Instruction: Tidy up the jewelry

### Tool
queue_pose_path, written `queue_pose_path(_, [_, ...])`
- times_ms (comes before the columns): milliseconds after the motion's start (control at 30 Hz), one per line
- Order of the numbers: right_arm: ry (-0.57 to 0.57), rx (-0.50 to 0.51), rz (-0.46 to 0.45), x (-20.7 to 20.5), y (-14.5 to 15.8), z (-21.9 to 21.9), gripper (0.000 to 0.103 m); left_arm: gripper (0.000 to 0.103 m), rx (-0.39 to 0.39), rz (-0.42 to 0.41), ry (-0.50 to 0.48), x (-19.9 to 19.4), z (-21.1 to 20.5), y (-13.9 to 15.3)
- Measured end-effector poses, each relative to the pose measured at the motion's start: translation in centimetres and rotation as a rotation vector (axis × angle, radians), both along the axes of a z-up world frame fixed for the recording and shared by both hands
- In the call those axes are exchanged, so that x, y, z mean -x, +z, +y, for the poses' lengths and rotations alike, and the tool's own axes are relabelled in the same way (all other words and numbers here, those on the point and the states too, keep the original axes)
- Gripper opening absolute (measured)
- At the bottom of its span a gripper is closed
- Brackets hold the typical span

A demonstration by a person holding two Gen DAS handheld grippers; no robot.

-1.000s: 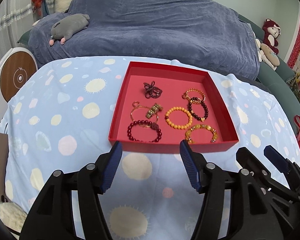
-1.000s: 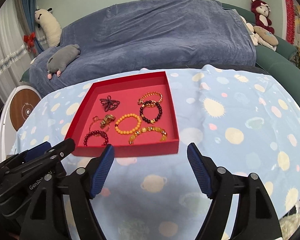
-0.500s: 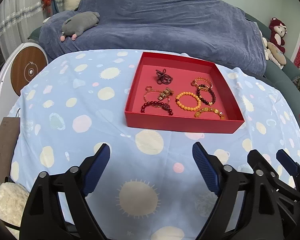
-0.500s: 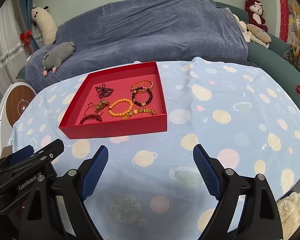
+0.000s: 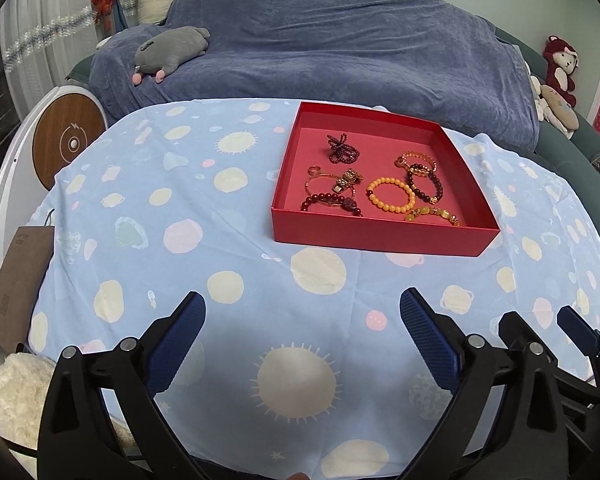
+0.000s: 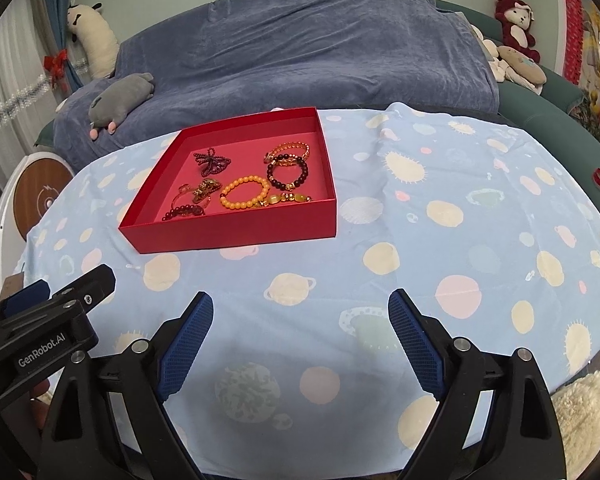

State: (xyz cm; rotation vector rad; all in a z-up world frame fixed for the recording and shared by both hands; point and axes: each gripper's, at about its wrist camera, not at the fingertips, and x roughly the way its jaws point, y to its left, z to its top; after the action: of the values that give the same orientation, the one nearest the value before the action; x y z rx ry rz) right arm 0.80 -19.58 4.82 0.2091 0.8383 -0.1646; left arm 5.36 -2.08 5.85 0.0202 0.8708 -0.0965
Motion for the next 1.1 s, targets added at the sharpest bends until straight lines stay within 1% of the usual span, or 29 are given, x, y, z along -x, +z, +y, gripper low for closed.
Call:
queue_pose_path(200, [-0.012,-0.007,-0.013,0.4,0.0,0.0,0.089,0.094,-0.021,-0.002,-0.006,0.2,0.0,-0.1])
queue_pose_path(233, [-0.017,-0.001,-0.014,0.5,0.1,0.0,0.095,0.094,-0.026,-0.003,-0.002,0.3,0.1,-0.1])
queue_pose_path(267, [-0.02,0.002,-0.018,0.5,0.1,0.0,0.096,0.094,-0.026,-0.002,0.0,0.3,0.1,-0.2])
queue_pose_path(433, [-0.023,0.003,-0.034,0.8,0.2,0.0,0.096,0.094,-0.036,-0.001,0.0,0.4,0.2,-0.3])
queue_pose_path(1100, [-0.016,0.009,-0.019,1.2,-0.3,0.5,0.096,0.095,-0.053,0.005,0.019,0.8,0.6,-1.0])
